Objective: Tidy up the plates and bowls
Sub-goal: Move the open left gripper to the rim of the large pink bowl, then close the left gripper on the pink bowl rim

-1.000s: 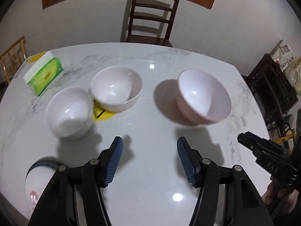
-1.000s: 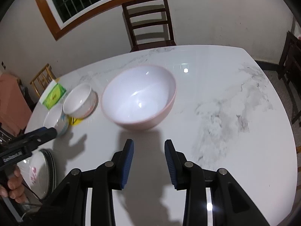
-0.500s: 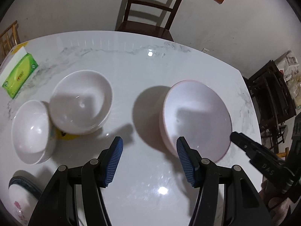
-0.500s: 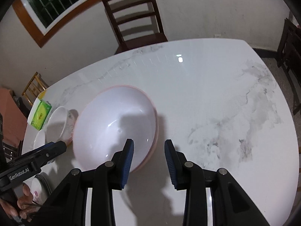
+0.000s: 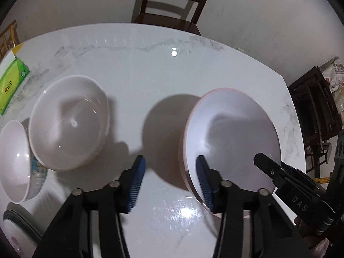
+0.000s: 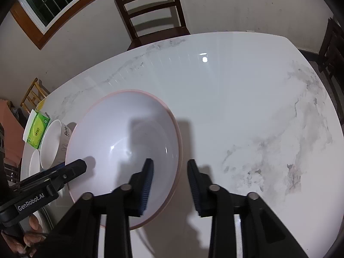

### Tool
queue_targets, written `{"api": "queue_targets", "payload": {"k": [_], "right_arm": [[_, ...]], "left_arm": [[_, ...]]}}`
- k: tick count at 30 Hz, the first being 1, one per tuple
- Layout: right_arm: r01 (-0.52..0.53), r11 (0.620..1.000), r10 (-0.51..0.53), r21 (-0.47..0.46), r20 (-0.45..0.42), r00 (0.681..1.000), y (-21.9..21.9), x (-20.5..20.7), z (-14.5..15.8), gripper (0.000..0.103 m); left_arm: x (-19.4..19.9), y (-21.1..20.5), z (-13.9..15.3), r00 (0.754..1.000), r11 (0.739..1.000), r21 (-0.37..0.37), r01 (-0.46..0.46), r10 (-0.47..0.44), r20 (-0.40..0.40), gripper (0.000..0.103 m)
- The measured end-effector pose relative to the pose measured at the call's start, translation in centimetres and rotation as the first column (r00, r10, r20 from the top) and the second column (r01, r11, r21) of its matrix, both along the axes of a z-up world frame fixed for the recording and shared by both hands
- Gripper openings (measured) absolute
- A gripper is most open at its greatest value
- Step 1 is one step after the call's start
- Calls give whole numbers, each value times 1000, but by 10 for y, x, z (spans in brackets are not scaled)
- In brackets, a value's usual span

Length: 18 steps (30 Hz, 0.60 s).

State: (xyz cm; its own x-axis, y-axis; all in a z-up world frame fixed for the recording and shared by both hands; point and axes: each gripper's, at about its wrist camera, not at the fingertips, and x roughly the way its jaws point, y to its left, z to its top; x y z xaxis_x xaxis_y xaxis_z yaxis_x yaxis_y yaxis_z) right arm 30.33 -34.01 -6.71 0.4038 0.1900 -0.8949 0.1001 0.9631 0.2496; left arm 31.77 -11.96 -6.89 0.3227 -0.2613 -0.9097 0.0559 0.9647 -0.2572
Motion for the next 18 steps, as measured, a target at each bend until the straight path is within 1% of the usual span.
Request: {"api": "queue_targets", "payload": {"k": [1, 2, 3, 5, 7, 9, 14, 18], "right_arm": [[1, 1000, -1, 1, -8, 1000, 0, 0, -2, 19], [6, 1000, -6, 2, -13, 1000, -1, -1, -3, 18], [10, 1000, -10, 12, -15, 1000, -2, -3, -3, 18], [12, 1000, -12, 16, -15, 1000, -2, -5, -3, 18], [14, 1000, -13, 5, -19, 1000, -1, -10, -2, 17], [18, 1000, -18, 1, -24, 1000, 0, -14, -2, 17], [21, 1000, -21, -2, -29, 999, 8, -31, 4, 17], [15, 1000, -15, 5, -24, 1000, 17, -52, 12, 17]], "left_arm": [[0, 0, -1, 1000, 1000, -6, 2, -2, -2, 33], [-1, 0, -2, 1000, 1000, -16, 6, -6, -1, 31], [-1, 0, -3, 1000, 1000, -23, 11, -11, -1, 29], [-1, -4, -2, 1000, 999, -41, 26, -26, 2, 18], [-4, -8, -1, 999, 998, -47, 40, -40, 1, 13], [-8, -8, 2, 999, 998, -43, 38, -37, 5, 12], [-23, -1, 6, 999, 998, -62, 32, -32, -1, 12], [-45, 7, 14, 999, 998, -58, 33, -32, 12, 12]]}}
